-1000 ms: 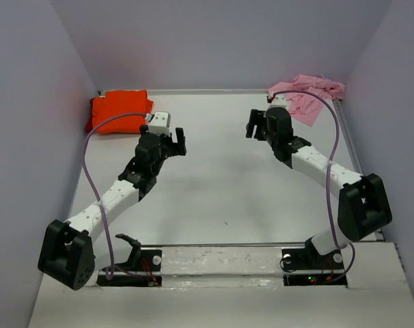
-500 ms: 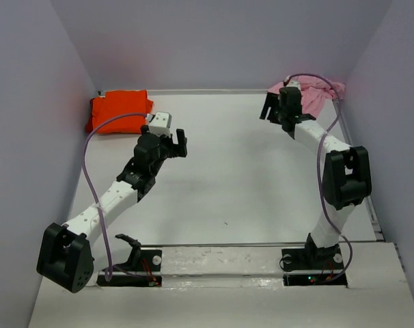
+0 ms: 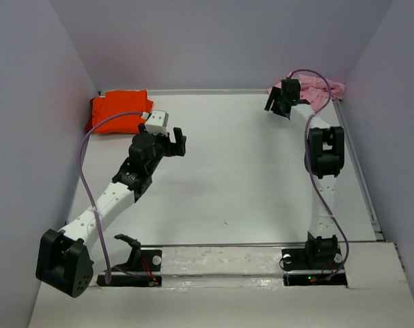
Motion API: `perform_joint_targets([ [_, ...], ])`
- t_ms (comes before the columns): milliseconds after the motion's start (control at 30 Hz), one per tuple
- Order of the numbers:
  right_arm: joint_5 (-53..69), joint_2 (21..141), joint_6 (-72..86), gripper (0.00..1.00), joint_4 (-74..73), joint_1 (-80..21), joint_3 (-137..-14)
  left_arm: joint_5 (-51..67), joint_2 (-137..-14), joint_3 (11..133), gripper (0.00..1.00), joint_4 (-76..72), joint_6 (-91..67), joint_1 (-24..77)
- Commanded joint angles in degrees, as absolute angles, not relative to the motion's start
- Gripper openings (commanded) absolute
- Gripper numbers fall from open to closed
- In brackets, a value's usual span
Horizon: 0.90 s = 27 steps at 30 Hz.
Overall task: Fold and stack the t-shirts
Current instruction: Grab crumpled tshirt from the corner of the board with the right arm
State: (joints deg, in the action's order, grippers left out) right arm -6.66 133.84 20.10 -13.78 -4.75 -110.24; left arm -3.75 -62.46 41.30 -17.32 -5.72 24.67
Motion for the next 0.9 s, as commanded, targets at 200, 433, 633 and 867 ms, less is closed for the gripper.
perform_joint_targets([
  [200,-15.38,140.89,20.04,0.72,-22.76,-2.2,-126.21,-1.76,-60.73,43.51,0.96,-18.46,-6.06,24.43],
  [433,-14.94,142.3,20.39,0.72,-25.93,-1.05,-128.76,-1.67,-60.29,43.33,0.96,-18.81,-6.06,24.0],
  [633,-11.69,144.23,21.79,0.72,-29.35,1.14,-133.32,-1.14,-60.12,43.33,0.96,-18.72,-6.24,23.56],
  [867,-7.48,146.86,23.28,0.72,-30.76,2.81,-136.05,-0.27,-60.29,43.42,0.96,-18.72,-6.5,23.29],
])
